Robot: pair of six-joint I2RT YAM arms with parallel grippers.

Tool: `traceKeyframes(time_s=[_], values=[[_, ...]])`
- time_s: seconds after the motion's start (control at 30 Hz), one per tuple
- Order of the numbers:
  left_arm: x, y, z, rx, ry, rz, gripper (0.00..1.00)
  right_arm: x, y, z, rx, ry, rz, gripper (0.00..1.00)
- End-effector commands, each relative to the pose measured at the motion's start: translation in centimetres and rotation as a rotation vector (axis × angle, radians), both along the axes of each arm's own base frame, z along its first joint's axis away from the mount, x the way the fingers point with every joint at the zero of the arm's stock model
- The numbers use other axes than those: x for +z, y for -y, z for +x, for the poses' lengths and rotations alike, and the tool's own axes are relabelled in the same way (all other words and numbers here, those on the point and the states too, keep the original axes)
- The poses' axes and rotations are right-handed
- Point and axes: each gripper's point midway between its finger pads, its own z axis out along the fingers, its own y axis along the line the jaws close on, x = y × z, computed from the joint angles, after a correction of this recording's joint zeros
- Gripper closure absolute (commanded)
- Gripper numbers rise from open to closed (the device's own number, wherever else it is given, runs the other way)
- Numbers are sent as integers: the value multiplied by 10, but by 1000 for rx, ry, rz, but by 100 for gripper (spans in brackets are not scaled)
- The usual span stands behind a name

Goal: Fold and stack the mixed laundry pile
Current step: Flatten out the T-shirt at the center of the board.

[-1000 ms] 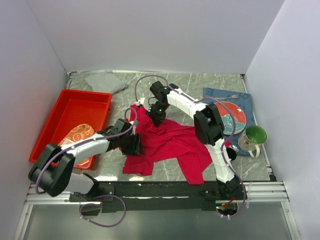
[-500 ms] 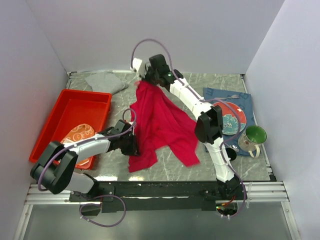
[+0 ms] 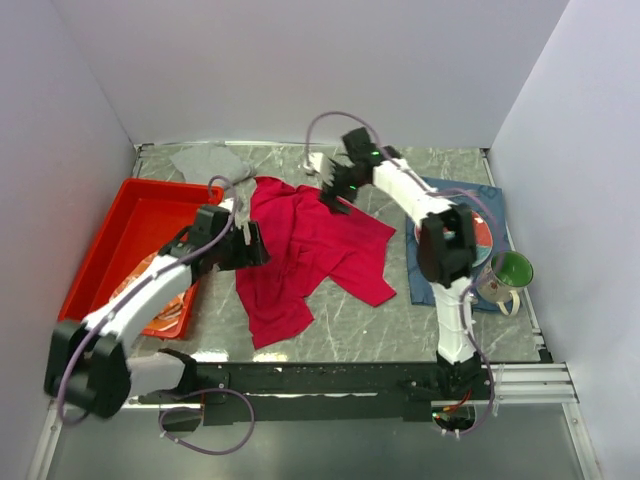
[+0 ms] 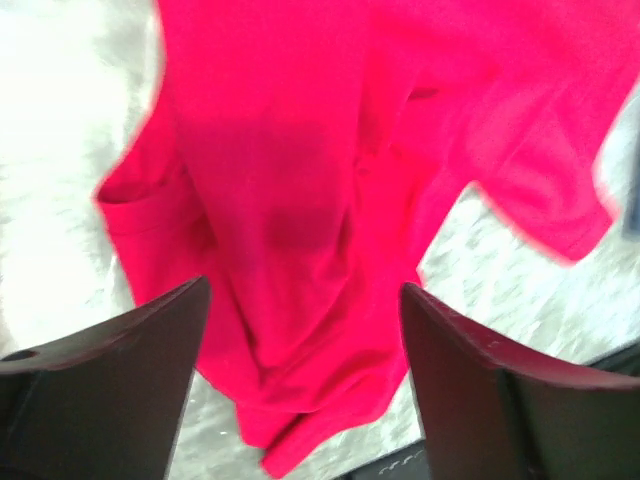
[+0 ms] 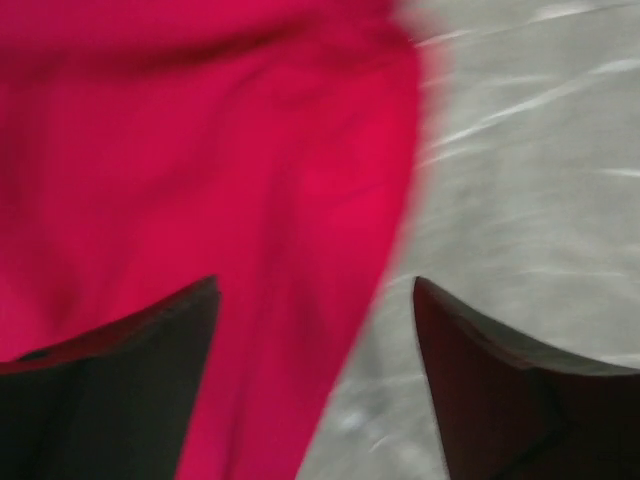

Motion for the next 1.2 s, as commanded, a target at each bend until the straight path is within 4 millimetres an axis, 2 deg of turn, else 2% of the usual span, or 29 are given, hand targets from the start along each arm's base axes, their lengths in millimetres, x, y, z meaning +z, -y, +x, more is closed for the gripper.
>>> traceKeyframes(time_s=[0.0, 0.03, 0.07, 0.13, 0.23, 0.3, 0.4, 0.5, 0.53, 0.6, 0.63, 0.7, 0.8, 0.83, 0.93, 0.97, 1.03, 1.07, 1.1, 1.17], values=[[-18, 33, -9, -258, -93, -67, 22, 21, 17, -150, 331, -331, 94, 24], [-18, 44, -14, -314, -98, -77, 22, 22, 21, -153, 313, -311, 88, 25], [-16, 51, -15, -350, -102, -70, 21, 1, 34, -168, 287, -366, 55, 25], [-24, 68, -26, -471, -109, -14, 21, -1, 46, -172, 232, -351, 27, 25], [-33, 77, -41, -570, -121, 75, 18, -11, 65, -185, 148, -420, -10, 27], [-39, 79, -53, -622, -132, 122, 17, -23, 78, -195, 82, -485, -62, 33], [-49, 77, -63, -624, -180, 183, 17, -40, 93, -206, -13, -550, -113, 39], [-60, 85, -81, -635, -231, 241, 17, -54, 110, -213, -122, -585, -178, 39], [-63, 86, -83, -627, -244, 259, 19, -61, 117, -219, -143, -603, -206, 39], [-78, 85, -89, -601, -288, 318, 23, -69, 120, -219, -188, -595, -215, 38], [-83, 85, -91, -589, -307, 327, 31, -75, 124, -223, -206, -606, -230, 38], [-95, 83, -93, -545, -353, 351, 37, -84, 128, -219, -262, -597, -253, 37], [-106, 78, -93, -501, -375, 375, 53, -96, 134, -220, -306, -611, -287, 37], [-108, 76, -94, -496, -380, 383, 64, -98, 134, -222, -308, -617, -290, 38], [-102, 75, -95, -494, -373, 378, 84, -97, 133, -227, -295, -634, -286, 58], [-94, 75, -97, -503, -365, 369, 88, -94, 133, -228, -290, -636, -285, 74], [-85, 74, -96, -504, -349, 363, 99, -85, 134, -227, -287, -616, -279, 85], [-76, 72, -98, -512, -342, 355, 99, -82, 136, -228, -277, -609, -284, 95], [-71, 70, -98, -511, -338, 351, 99, -74, 136, -225, -275, -581, -274, 100], [-54, 69, -101, -525, -331, 326, 99, -61, 138, -219, -272, -541, -270, 100]])
